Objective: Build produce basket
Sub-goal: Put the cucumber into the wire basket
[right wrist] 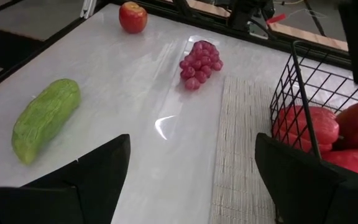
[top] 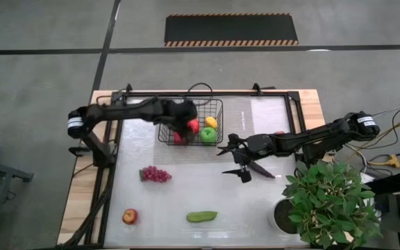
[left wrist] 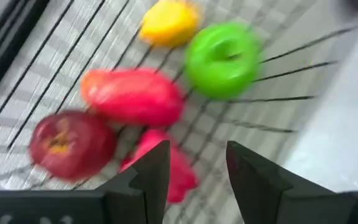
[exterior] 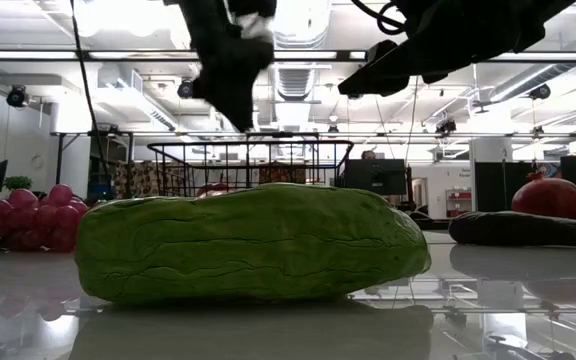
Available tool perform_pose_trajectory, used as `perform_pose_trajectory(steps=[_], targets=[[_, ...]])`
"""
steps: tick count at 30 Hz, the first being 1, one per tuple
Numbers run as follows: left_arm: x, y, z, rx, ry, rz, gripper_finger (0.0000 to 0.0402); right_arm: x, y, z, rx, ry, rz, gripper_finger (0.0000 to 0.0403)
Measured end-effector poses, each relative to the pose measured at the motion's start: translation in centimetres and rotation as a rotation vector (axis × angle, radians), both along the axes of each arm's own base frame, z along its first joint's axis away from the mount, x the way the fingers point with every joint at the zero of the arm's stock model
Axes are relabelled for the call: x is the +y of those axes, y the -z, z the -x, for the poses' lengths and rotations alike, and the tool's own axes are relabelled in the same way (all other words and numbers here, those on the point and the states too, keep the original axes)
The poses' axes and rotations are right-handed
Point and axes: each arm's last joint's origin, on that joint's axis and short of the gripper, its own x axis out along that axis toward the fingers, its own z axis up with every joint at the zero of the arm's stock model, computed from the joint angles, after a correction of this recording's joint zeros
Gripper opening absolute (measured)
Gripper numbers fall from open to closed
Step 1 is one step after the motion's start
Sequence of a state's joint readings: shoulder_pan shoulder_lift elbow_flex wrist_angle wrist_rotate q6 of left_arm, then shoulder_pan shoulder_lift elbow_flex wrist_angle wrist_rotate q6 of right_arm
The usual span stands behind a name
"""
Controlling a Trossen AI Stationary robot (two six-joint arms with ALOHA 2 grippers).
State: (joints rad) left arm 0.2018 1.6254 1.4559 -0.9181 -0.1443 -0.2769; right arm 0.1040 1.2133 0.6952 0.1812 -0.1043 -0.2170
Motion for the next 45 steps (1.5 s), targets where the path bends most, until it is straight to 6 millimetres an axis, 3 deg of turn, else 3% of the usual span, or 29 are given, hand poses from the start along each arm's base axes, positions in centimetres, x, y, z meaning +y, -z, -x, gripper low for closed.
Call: perform_pose_trajectory(steps=[9, 18, 24, 28, 36, 45], targets=[[-7.7, -3.3, 0.6, -0.168, 0.279, -0.148, 0.0140, 0.0, -0.3, -0.1, -0.006, 0.047, -0.107, 0.0327], [-13.0, -2.0, 1.1, -0.329, 0.490, -0.255, 0.0140, 2.2, -0.6, 0.1, -0.016, 0.055, -0.205, 0.0327], [-13.8, -0.7, 2.6, -0.408, 0.504, -0.285, 0.0140, 3.5, -1.0, -0.2, -0.094, 0.050, -0.212, 0.0327], [-13.5, -0.6, 3.7, -0.490, 0.490, -0.289, 0.0140, 4.2, 0.0, -1.5, -0.132, 0.029, -0.197, 0.0327], [-12.9, -0.8, 5.9, -0.582, 0.485, -0.346, 0.0140, 6.1, 2.1, -6.2, 0.019, -0.088, -0.224, 0.0327], [-12.3, -1.1, 8.3, -0.655, 0.483, -0.365, 0.0140, 10.2, 3.7, -9.2, 0.405, -0.073, -0.179, 0.0327]])
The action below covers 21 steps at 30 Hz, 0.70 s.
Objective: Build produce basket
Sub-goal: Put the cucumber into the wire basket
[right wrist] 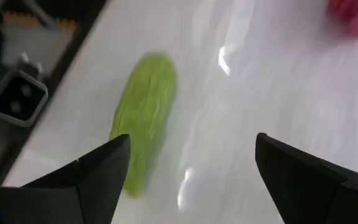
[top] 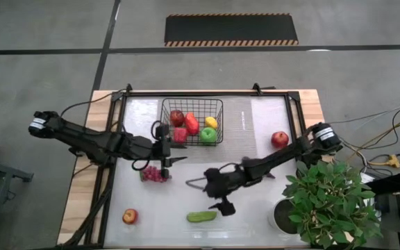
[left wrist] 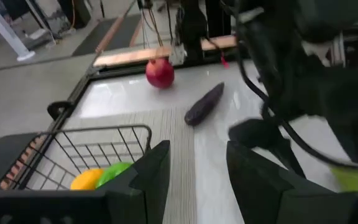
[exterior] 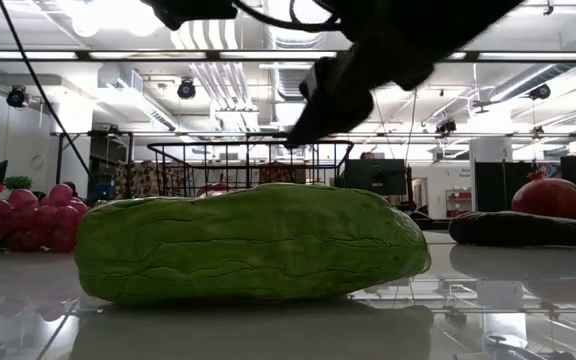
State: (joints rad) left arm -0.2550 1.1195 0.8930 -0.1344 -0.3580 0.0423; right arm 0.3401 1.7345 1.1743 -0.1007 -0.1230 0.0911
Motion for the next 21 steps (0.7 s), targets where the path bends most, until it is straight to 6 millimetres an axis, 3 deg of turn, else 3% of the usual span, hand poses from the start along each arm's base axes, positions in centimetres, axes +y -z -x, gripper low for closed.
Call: perform_pose_trajectory(steps=[12, 21], targets=[[0.4, -0.3, 1.2, -0.028, -0.006, -0.061, 0.0140, 4.2, 1.2, -2.5, 0.141, 0.019, -0.009, 0.0327], [0.4, -0.2, 1.2, -0.021, -0.005, -0.068, 0.0140, 5.8, 4.8, -3.1, 0.233, 0.033, -0.004, 0.0327]])
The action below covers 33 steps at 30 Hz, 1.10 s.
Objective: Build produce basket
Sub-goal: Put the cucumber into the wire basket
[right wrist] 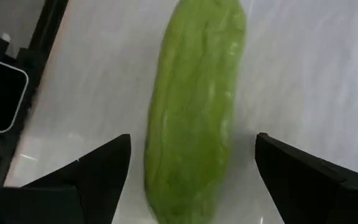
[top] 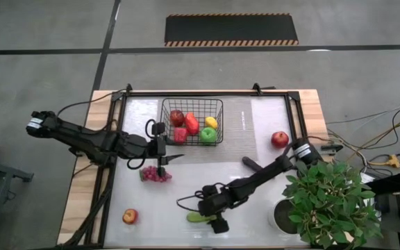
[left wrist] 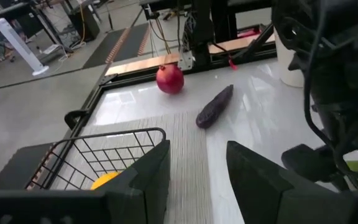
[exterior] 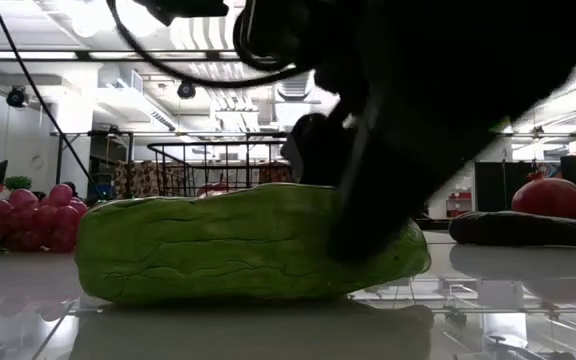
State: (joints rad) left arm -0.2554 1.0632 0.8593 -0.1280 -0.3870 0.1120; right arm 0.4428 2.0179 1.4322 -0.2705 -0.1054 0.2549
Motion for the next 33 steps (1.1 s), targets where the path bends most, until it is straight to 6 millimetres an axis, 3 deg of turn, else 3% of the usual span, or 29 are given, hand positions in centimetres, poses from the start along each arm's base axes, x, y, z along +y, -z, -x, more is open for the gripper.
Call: perform_pose_trajectory(steps=[8, 17, 21, 26, 33], targets=[[-0.1, 0.3, -0.2, 0.010, 0.001, -0.003, 0.0140, 0.7, 0.2, 0.0, -0.008, 0.009, 0.016, 0.0310], [0.1, -0.9, 0.5, -0.052, 0.026, -0.069, 0.0140, 0.6, -0.2, 0.1, -0.003, 0.013, 0.014, 0.0168], [0.2, -1.2, 0.9, -0.069, 0.030, -0.081, 0.0140, 0.5, -1.1, 0.4, 0.016, 0.014, 0.023, 0.0133], [0.2, -0.4, 1.1, -0.047, 0.034, -0.092, 0.0140, -0.7, -4.2, 0.6, 0.008, 0.036, 0.019, 0.0139], [0.6, -0.5, 2.4, -0.078, 0.033, -0.086, 0.0140, -4.2, -9.8, 1.6, -0.057, 0.104, 0.034, 0.0141]])
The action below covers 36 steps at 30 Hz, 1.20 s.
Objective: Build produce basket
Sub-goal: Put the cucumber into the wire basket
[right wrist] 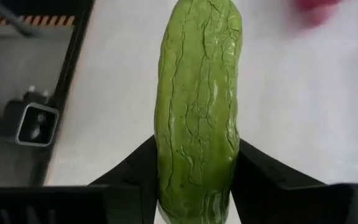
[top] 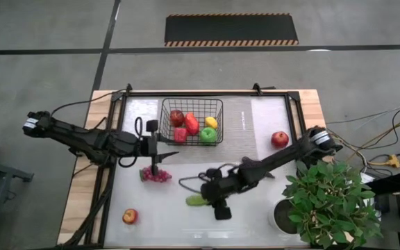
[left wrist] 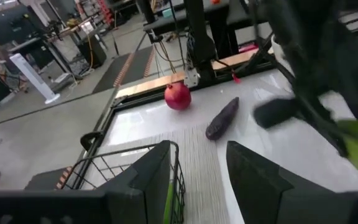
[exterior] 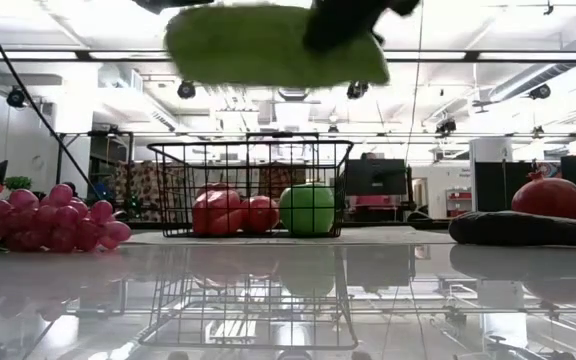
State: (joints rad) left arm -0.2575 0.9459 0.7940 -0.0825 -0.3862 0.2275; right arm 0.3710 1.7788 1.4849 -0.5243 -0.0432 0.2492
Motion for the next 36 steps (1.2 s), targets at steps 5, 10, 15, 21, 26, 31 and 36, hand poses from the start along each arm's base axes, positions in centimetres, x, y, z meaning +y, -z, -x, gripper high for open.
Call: perform_pose_trajectory(steps=[5, 10, 15, 21, 26, 31, 36], targets=[[0.2, -0.4, 0.9, -0.038, 0.000, 0.011, 0.0140, -3.7, -3.3, 0.8, -0.073, 0.143, 0.105, 0.0140], [0.2, -0.4, 0.9, -0.040, 0.001, 0.003, 0.0140, -8.1, -5.4, 1.0, -0.119, 0.212, 0.145, 0.0140], [0.2, -0.5, 0.9, -0.048, 0.004, -0.010, 0.0140, -12.7, -6.1, 1.2, -0.112, 0.233, 0.226, 0.0140], [0.3, -0.8, 1.3, -0.061, 0.009, -0.031, 0.0140, -17.9, -5.1, 0.3, -0.100, 0.266, 0.316, 0.0139], [0.4, -0.8, 1.4, -0.062, 0.010, -0.047, 0.0140, -21.4, -3.8, -0.4, -0.101, 0.287, 0.373, 0.0139], [0.4, -0.9, 1.4, -0.063, 0.005, -0.049, 0.0140, -24.5, -2.6, -0.8, -0.090, 0.297, 0.427, 0.0139], [0.4, -0.9, 1.4, -0.062, -0.002, -0.057, 0.0140, -27.1, -1.5, -1.3, -0.108, 0.281, 0.497, 0.0139]])
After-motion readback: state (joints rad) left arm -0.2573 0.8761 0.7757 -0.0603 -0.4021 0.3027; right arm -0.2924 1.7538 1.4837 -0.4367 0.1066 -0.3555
